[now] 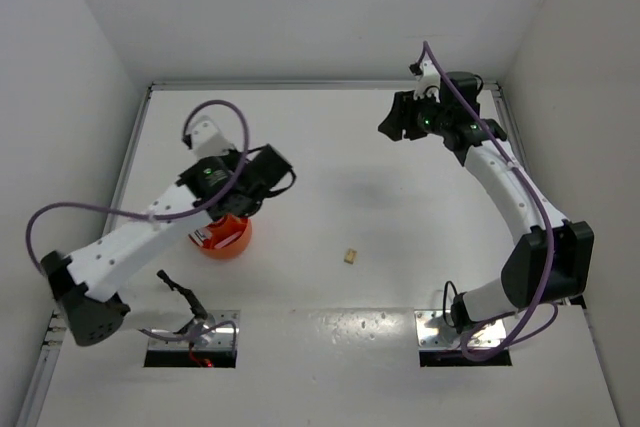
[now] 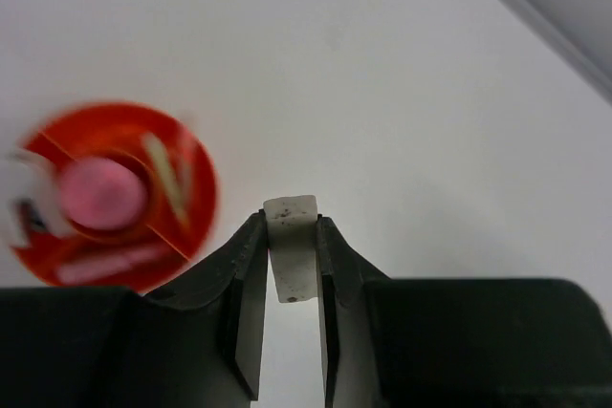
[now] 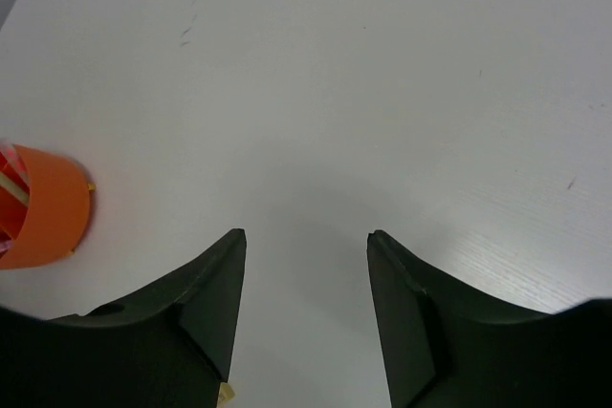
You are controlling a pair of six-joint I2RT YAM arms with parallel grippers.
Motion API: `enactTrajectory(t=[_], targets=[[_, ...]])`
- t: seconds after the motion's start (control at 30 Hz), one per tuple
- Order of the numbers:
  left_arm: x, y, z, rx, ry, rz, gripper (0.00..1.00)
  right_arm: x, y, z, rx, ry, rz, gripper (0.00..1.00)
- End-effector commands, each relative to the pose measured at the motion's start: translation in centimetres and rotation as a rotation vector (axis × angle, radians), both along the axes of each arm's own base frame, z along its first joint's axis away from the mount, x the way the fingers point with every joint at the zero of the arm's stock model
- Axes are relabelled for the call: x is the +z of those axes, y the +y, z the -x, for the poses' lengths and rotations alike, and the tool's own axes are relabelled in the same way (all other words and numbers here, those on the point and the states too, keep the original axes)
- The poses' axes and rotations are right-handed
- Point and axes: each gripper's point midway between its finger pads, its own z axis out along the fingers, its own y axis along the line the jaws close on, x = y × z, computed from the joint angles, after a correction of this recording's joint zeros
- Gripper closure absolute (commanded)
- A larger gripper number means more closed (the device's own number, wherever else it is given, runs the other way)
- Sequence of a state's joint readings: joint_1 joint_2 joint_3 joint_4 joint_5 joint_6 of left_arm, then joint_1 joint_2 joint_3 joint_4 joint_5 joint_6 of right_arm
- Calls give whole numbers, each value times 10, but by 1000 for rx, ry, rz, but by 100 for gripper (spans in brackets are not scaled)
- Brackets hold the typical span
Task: Sort the stationery into containers
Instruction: Pick up the stationery from the center of the board, then place the stationery in the storage box.
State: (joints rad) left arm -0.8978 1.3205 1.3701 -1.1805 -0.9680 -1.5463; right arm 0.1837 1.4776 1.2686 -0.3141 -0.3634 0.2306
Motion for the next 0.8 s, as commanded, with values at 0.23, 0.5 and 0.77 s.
enactTrajectory(t=[0.23, 0.5, 0.77], targets=[[65, 155, 19, 213, -276, -292, 100, 20, 9, 2, 62, -75, -51, 45], [-5, 171, -16, 265, -59, -370, 100, 17, 8, 1, 57, -60, -60, 45], [-42, 172, -44, 186, -7, -293, 100, 18, 4, 0, 48, -68, -61, 45]])
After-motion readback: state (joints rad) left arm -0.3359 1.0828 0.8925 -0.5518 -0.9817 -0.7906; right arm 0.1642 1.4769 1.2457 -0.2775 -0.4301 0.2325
